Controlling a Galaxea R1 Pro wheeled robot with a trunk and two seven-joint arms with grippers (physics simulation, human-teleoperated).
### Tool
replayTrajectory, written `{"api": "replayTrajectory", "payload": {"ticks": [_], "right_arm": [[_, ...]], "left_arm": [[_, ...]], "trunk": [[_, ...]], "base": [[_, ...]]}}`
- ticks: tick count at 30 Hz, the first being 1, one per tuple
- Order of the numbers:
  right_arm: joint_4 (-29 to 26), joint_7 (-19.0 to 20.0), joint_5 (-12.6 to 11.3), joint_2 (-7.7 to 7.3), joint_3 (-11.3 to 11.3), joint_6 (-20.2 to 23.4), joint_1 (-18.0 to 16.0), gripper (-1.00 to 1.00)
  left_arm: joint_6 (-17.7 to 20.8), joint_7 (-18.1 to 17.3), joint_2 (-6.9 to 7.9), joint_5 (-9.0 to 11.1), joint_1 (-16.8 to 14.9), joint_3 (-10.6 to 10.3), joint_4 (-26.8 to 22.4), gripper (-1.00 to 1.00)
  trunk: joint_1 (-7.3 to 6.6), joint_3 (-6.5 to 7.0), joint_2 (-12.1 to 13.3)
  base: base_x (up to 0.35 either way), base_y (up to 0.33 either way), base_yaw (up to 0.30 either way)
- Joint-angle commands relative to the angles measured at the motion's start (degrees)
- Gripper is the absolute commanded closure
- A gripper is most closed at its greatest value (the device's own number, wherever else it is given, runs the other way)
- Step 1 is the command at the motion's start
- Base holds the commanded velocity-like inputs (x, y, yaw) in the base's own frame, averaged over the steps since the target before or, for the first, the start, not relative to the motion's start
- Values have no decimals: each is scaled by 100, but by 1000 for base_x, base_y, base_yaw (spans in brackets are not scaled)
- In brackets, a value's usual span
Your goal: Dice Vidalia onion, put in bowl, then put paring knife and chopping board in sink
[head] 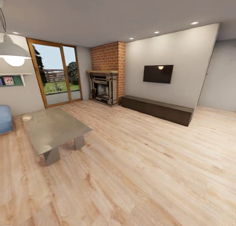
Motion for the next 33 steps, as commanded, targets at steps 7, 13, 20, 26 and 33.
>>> {"api": "replayTrajectory", "payload": {"ticks": [7, 13, 20, 26, 33], "right_arm": [[-2, -10, -5, 0, 3, -9, 1, -100], [-2, -11, 2, 0, 3, -10, 0, -100], [-2, -9, 2, 0, 3, -10, 1, -100], [-2, -11, 2, 0, 3, -10, 0, -100], [-2, -9, 2, 0, 3, -11, 1, -100]], "left_arm": [[-6, 2, 0, 4, 2, 5, -10, -100], [-6, 2, 0, 3, 2, 5, -10, -100], [-6, 1, 0, 3, 2, 5, -10, -100], [-6, 2, 0, 3, 2, 5, -10, -100], [-6, 2, 0, 4, 2, 5, -11, -100]], "trunk": [[4, -5, -2], [4, -5, -2], [4, -5, -2], [4, -5, -2], [4, -5, -2]], "base": [[317, -134, -278], [317, -134, -278], [317, -134, -278], [317, -134, -278], [317, -98, -278]]}}
